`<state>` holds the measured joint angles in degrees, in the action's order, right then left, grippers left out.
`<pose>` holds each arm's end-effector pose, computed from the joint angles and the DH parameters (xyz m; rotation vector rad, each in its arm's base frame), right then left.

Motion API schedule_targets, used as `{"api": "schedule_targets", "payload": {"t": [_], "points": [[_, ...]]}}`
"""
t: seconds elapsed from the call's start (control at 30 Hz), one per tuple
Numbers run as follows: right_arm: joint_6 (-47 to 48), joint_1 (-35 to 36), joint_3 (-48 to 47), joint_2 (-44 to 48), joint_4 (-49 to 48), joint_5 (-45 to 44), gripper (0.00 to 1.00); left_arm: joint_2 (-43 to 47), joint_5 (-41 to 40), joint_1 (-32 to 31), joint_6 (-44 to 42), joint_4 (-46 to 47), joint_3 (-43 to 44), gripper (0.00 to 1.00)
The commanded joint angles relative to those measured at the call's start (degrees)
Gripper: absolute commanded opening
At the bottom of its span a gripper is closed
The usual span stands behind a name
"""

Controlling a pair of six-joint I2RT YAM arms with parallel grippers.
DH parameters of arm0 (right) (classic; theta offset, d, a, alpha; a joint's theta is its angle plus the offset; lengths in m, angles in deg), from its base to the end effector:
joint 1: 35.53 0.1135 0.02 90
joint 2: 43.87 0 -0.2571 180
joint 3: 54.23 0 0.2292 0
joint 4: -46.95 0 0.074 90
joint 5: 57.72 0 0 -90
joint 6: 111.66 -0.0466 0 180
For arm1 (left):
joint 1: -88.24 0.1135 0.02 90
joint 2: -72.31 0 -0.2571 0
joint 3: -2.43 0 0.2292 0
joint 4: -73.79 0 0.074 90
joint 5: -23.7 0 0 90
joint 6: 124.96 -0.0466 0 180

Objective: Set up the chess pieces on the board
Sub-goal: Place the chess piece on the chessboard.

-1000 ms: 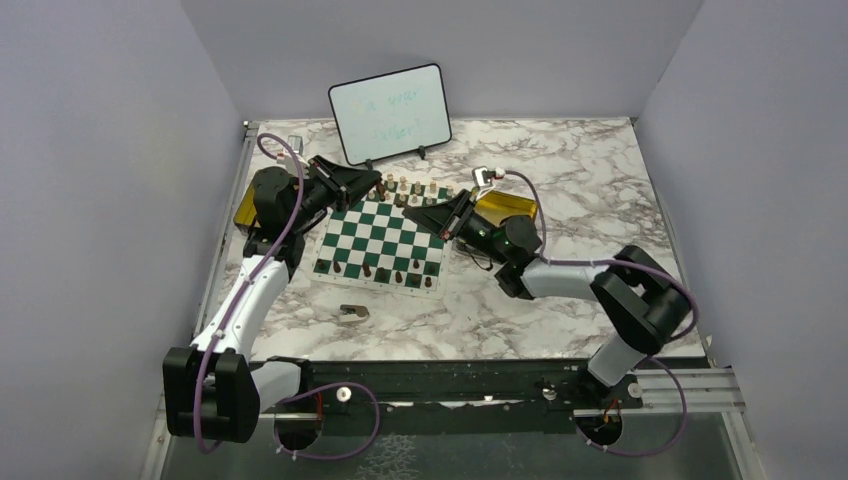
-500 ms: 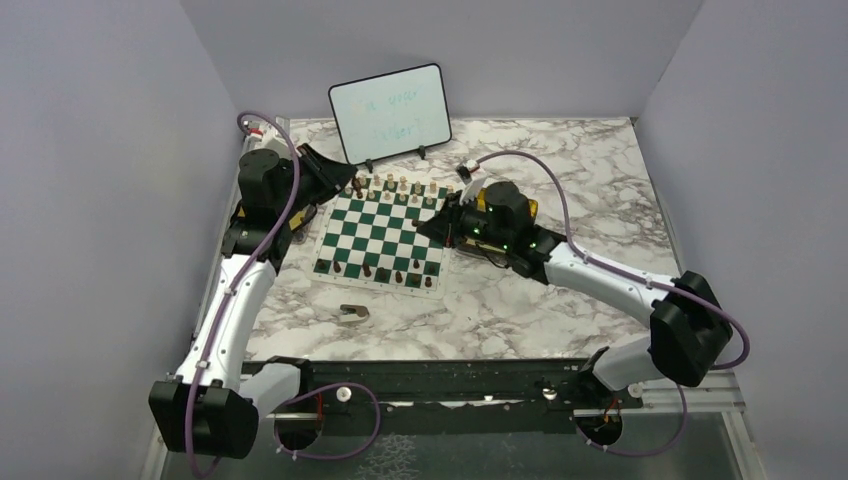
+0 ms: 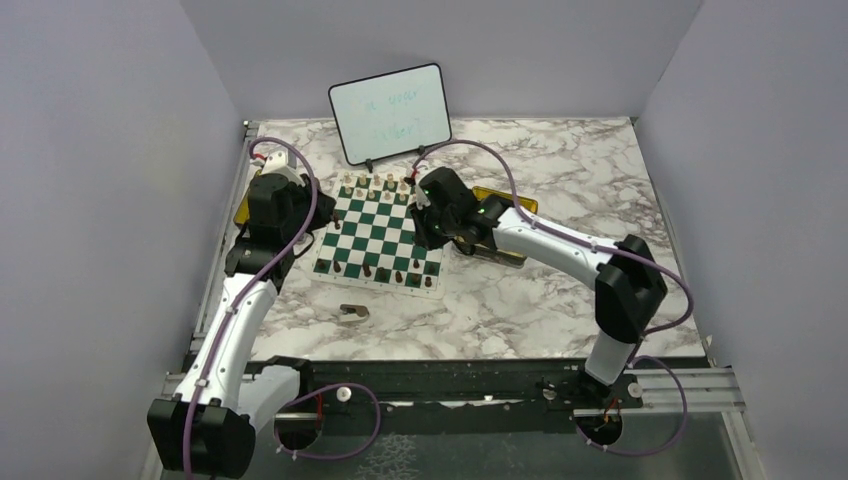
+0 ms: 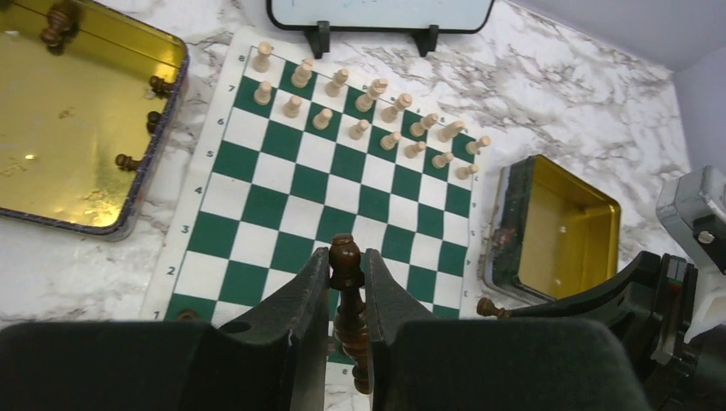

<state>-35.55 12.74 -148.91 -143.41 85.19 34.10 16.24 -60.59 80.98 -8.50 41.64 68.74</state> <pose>0.2512 0.2838 0.2652 -0.7237 2.2835 0.5690 0.2114 -0.0316 0.3227 -0.2646 1.9648 -0.4829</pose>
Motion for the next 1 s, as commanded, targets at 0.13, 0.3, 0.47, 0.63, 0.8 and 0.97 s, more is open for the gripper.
{"api": "schedule_targets", "payload": {"t": [0.13, 0.3, 0.47, 0.63, 0.8, 0.97], "points": [[3.73, 3.14, -13.85, -10.44, 13.94, -6.0, 0.02, 3.71, -13.75, -2.5, -6.72, -4.37, 2.51, 0.1], [4.13, 4.07, -19.82, -16.55, 18.78, -5.99, 0.05, 4.52, -15.93, -3.09, -7.34, -4.97, 2.38, 0.1], [4.13, 4.68, -23.6, -20.55, 20.76, -4.96, 0.05, 5.26, -17.03, -3.27, -7.65, -5.27, 2.57, 0.1], [4.39, 4.81, -27.58, -24.88, 23.3, -3.8, 0.07, 5.51, -17.36, -3.45, -7.74, -5.44, 2.48, 0.1], [4.65, 4.81, -29.05, -26.75, 23.35, -3.69, 0.08, 5.29, -17.23, -3.46, -7.65, -5.44, 2.48, 0.1], [5.09, 4.81, -30.79, -28.42, 24.36, -3.45, 0.08, 5.25, -17.4, -3.46, -7.67, -5.4, 2.4, 0.1]]}}
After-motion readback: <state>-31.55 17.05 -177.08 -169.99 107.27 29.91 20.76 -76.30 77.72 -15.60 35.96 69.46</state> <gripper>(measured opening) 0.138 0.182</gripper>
